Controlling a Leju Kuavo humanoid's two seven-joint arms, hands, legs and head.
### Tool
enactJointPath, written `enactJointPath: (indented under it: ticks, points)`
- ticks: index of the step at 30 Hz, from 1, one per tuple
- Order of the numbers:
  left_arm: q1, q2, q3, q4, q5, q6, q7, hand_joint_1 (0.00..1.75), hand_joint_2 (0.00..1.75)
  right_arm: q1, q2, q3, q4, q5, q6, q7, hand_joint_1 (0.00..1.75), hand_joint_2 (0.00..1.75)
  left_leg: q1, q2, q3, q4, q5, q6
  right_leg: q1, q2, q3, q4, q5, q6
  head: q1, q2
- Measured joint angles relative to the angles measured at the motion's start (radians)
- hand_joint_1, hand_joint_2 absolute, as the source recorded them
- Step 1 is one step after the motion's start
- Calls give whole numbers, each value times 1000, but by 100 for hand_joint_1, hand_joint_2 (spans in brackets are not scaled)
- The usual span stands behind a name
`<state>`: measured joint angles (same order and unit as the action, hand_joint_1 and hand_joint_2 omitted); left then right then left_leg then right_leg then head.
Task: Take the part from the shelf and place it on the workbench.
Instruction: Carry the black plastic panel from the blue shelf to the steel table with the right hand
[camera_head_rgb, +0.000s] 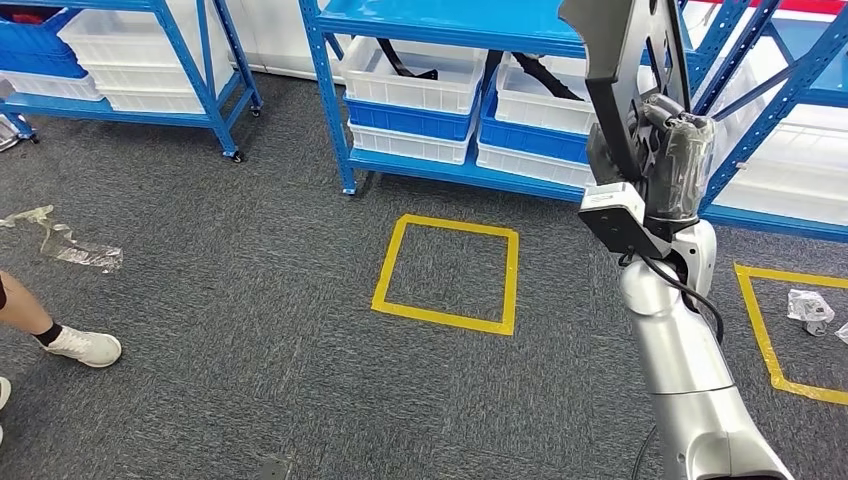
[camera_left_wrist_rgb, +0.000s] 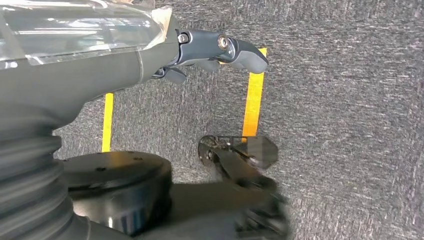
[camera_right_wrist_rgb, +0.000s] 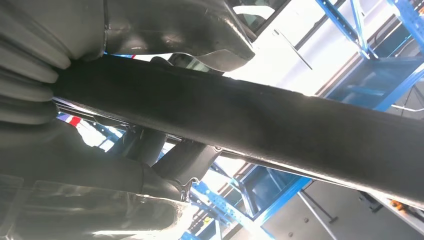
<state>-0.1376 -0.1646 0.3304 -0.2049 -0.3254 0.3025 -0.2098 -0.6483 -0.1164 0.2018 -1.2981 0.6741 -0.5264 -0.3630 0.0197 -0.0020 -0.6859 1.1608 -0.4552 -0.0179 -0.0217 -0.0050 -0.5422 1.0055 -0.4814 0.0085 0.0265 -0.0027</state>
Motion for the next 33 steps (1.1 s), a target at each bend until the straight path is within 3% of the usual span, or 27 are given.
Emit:
enactJointPath:
  ticks: [2,3,7,15,20,21,23,25,26,27,28,30,31,33]
  points:
    - [0,1,2,0,0,0,0,0,175,-1,0,0,2,0,0,-1,175,175,-1,-3,72,-105,11,8,4,0,-7,5,2,8,1,0]
    - [0,1,3,0,0,0,0,0,175,-2,0,1,2,0,0,-1,175,175,-3,-5,84,-125,7,14,6,0,-10,6,4,13,1,0]
    - [-1,1,4,0,-1,0,1,0,175,-1,0,3,7,2,0,-2,175,175,-11,-5,76,-137,15,28,12,1,-20,5,8,18,4,0]
    - [-1,1,4,0,-6,0,4,0,175,-1,4,13,19,21,5,-2,175,175,-26,-6,56,-132,28,51,1,0,-31,-8,33,50,3,0]
    - [-1,3,6,0,-1,3,3,0,175,-4,15,22,36,34,15,2,175,175,-25,-8,53,-142,40,68,-5,-2,-40,-1,33,61,3,0]
    - [-1,3,6,0,0,4,3,0,175,-5,17,23,39,35,16,2,175,175,-22,-9,54,-147,45,74,-6,-2,-49,15,23,60,3,0]
    - [-1,2,6,0,0,7,2,0,175,-9,18,27,47,37,17,3,175,175,-18,-13,50,-152,53,80,-7,-1,-96,122,-35,50,5,0]
    - [0,1,7,0,0,8,2,0,175,-9,18,30,57,38,18,3,175,175,-17,-23,41,-152,60,79,-7,1,-152,261,-93,45,6,0]
    - [0,0,7,0,0,8,2,0,175,-8,18,32,62,39,18,4,175,175,-17,-30,37,-151,63,76,-8,1,-160,289,-103,49,6,0]
    - [0,0,7,0,0,8,2,0,175,-8,18,33,66,39,18,4,175,175,-16,-38,33,-151,67,72,-9,1,-148,276,-97,55,6,0]
    - [0,0,7,0,0,8,2,0,175,-8,18,33,69,39,18,4,175,175,-14,-46,30,-150,71,67,-10,4,-116,224,-79,62,6,0]
    - [0,0,8,0,0,8,0,0,175,-9,18,35,74,38,18,4,175,175,-13,-63,24,-149,79,54,-11,31,-34,78,-40,71,7,0]
    - [0,0,8,0,0,8,-2,0,175,-9,17,37,76,38,18,4,175,175,-14,-70,21,-149,83,48,-9,42,-7,31,-28,67,6,0]
    - [1,0,10,0,1,8,-4,0,175,-10,16,40,80,34,19,3,175,175,-16,-83,16,-153,93,32,0,46,3,12,-20,49,4,0]
